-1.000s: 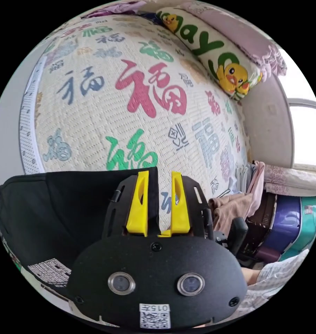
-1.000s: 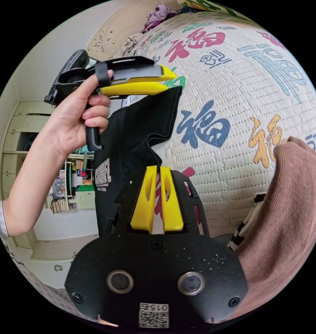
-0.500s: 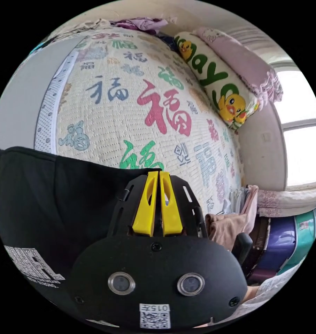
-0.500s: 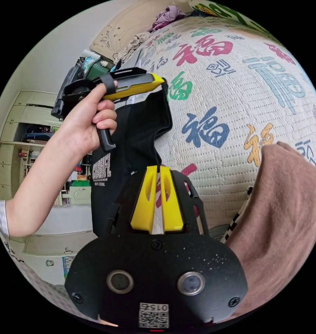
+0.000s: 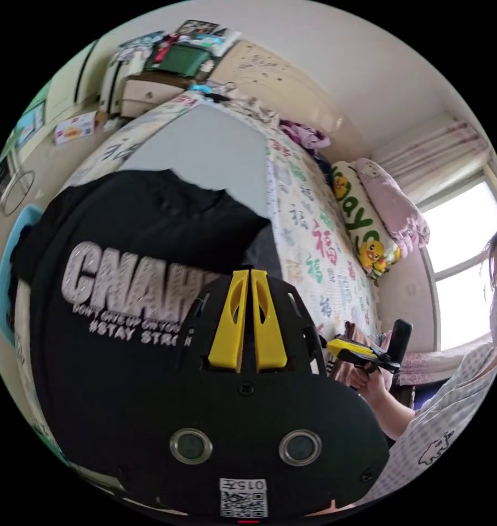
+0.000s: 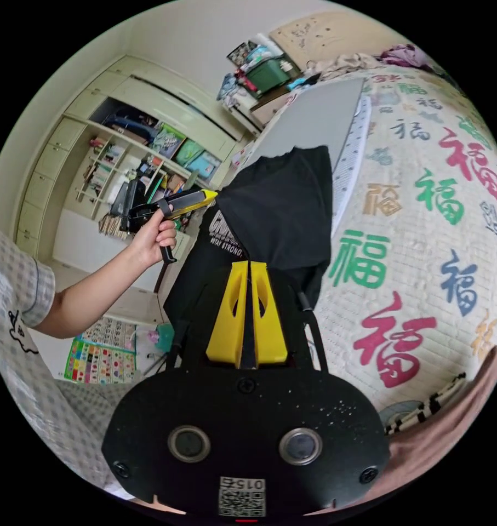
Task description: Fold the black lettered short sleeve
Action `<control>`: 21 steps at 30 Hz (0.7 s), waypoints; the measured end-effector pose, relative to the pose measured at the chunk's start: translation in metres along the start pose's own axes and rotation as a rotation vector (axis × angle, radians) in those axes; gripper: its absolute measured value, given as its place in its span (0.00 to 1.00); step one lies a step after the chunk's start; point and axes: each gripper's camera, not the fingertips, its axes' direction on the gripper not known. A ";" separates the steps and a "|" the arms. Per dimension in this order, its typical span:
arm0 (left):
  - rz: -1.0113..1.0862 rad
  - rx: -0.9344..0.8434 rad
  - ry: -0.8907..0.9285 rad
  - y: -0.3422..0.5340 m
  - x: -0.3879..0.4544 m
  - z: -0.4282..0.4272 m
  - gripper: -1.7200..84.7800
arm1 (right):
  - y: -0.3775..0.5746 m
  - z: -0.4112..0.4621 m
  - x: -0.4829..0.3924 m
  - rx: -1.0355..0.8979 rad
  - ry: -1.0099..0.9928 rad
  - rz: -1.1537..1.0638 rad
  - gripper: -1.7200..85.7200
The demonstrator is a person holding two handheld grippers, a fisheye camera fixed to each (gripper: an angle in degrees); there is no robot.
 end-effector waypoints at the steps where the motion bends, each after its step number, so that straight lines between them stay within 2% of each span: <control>1: -0.037 -0.011 -0.025 0.011 -0.021 0.001 0.01 | -0.001 0.006 -0.001 -0.033 0.000 -0.009 0.03; 4: -0.177 -0.051 -0.065 0.027 -0.064 0.003 0.02 | 0.001 0.010 0.002 -0.161 -0.013 -0.023 0.04; 8: -0.168 0.053 -0.110 0.018 -0.071 -0.021 0.04 | 0.009 -0.077 0.028 -0.092 0.078 0.023 0.08; 10: -0.088 0.057 -0.068 -0.010 -0.062 -0.014 0.05 | 0.010 -0.114 0.044 -0.053 0.155 0.055 0.08; 13: -0.036 -0.010 0.053 -0.058 -0.054 0.027 0.08 | -0.002 -0.154 0.059 -0.047 0.195 0.084 0.11; 17: -0.027 -0.114 0.093 -0.104 -0.045 0.086 0.10 | -0.013 -0.178 0.044 -0.128 0.339 -0.045 0.12; 21: 0.053 -0.239 0.023 -0.131 -0.028 0.134 0.10 | 0.000 -0.214 0.047 -0.181 0.345 -0.049 0.11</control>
